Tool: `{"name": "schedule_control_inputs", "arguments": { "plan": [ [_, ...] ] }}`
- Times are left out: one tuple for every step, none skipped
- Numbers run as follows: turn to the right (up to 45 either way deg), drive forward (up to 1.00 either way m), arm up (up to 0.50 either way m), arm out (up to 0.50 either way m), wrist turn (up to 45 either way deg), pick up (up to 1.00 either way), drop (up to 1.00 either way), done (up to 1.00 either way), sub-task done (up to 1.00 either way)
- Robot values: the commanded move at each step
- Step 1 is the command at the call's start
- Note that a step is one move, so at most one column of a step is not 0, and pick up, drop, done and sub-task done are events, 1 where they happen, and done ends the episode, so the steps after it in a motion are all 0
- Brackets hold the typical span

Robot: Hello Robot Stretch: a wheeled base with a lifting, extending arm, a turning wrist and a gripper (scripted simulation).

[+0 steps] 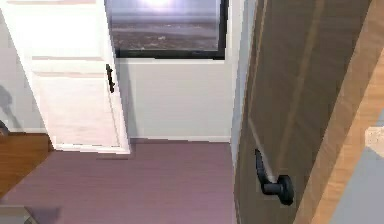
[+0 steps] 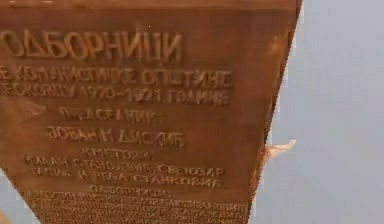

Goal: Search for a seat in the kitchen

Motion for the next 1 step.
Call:
{"name": "schedule_control_inputs", "arguments": {
  "plan": [
    [-36.0,0.0,0.0,0.0,0.0,0.0,0.0,0.0,0.0]
  ]
}}
